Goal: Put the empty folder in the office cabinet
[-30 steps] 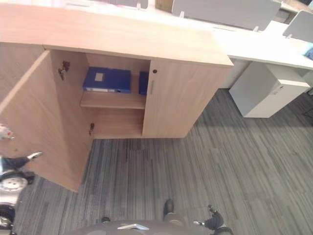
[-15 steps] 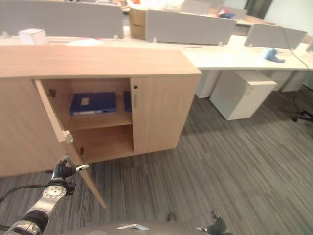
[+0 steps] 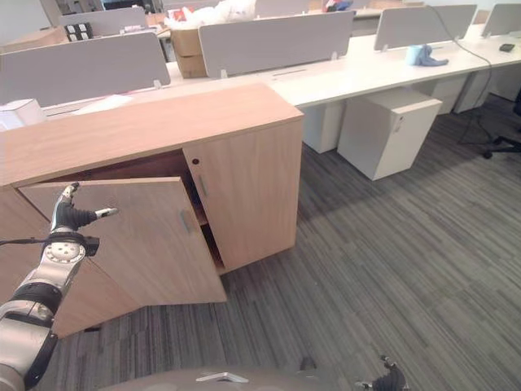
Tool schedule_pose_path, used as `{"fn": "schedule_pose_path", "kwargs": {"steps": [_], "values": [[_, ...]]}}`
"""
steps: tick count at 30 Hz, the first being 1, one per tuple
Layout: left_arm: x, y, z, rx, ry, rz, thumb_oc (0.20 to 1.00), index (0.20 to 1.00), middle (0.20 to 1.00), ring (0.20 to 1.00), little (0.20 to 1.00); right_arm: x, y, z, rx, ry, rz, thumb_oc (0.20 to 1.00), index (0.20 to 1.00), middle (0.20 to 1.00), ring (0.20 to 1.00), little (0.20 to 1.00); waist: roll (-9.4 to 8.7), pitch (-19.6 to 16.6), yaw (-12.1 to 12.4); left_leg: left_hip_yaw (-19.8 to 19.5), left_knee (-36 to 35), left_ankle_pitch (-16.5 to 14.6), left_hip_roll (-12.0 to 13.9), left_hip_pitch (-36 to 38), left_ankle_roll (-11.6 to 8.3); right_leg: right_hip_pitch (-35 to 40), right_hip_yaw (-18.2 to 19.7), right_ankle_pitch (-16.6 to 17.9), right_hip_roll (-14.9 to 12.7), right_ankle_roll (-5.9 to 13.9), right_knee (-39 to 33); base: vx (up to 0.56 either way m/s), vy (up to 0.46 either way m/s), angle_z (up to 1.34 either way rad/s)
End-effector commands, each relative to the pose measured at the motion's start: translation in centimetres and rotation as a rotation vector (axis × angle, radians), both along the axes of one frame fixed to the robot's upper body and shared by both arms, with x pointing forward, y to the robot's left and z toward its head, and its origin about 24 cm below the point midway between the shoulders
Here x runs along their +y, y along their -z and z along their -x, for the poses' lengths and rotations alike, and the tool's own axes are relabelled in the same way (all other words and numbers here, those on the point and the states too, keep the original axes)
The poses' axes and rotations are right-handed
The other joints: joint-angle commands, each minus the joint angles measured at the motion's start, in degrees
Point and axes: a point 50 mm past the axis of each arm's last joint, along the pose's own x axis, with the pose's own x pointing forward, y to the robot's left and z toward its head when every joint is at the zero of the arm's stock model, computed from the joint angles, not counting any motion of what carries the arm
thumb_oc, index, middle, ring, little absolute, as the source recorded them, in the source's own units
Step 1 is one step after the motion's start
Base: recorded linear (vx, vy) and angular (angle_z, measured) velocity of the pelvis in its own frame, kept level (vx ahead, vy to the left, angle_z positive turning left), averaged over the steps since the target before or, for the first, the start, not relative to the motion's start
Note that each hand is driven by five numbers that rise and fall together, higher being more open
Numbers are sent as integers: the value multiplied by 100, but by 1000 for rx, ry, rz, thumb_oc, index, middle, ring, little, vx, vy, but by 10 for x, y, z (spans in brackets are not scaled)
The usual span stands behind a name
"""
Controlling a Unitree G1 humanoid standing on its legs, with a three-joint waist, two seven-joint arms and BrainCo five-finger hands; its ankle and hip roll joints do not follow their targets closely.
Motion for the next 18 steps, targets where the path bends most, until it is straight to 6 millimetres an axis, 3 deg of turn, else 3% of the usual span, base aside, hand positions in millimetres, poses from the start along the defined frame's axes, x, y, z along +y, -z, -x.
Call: {"fn": "schedule_pose_path", "kwargs": {"steps": [1,2,3,4,8,9,11,13,15,18], "values": [[16,-21,-7,-87,-76,-15,1000,1000,1000,1000,1000,-6,-4,-21,-63,0,44,1000,1000,1000,1000,1000,-72,260,49,-508,6,-211,158,41,92,12,110,-92,-210,380,60,1,-61,4],[12,1,5,-10,-86,13,1000,1000,1000,1000,1000,-6,-4,-21,-61,0,44,1000,1000,1000,1000,1000,-58,266,68,-534,6,-163,212,15,58,39,112,-148,-164,346,55,9,-46,11],[12,1,5,-10,-86,14,1000,1000,1000,1000,1000,-6,-4,-21,-61,-1,45,1000,1000,1000,1000,1000,-50,263,64,-537,6,-162,217,14,55,40,108,-149,-160,344,55,14,-99,17],[-2,29,17,69,-83,72,1000,1000,1000,1000,1000,-7,-4,-20,-51,-1,50,1000,1000,1000,1000,1000,-23,268,88,-569,6,-120,280,-17,25,74,91,-225,-104,300,57,19,-91,14],[-42,85,50,221,-58,211,1000,1000,1000,1000,1000,-7,-1,-18,-18,-3,67,1000,1000,1000,1000,1000,92,286,162,-662,6,0,441,-67,-40,184,16,-437,27,179,80,26,-111,10],[-42,85,50,221,-58,211,1000,1000,1000,1000,1000,-7,-1,-18,-18,-3,67,1000,1000,1000,1000,1000,92,286,162,-662,6,0,441,-67,-40,184,16,-437,27,179,80,13,-91,12],[-67,118,81,339,-53,300,1000,1000,1000,1000,1000,-4,1,-20,-6,-14,72,1000,1000,1000,1000,1000,217,338,250,-733,32,154,601,-123,-115,283,-47,-615,169,57,94,5,-164,15],[-72,126,92,380,-55,319,1000,1000,1000,1000,1000,-4,1,-23,-6,-26,73,1000,1000,1000,1000,1000,251,360,281,-755,65,200,645,-153,-137,316,-63,-668,219,18,91,-7,-134,6],[-85,145,116,483,-58,365,1000,1000,1000,1000,1000,0,1,-29,-5,-65,70,1000,1000,1000,1000,1000,305,423,350,-807,216,307,752,-239,-191,373,-101,-773,309,-79,88,-21,-142,13],[-101,166,155,657,-38,402,1000,1000,1000,1000,1000,1,0,-37,-6,-92,72,1000,1000,1000,1000,1000,270,648,510,-1054,942,565,903,-660,-244,524,-207,-928,445,-288,81,-82,-205,16]]}}
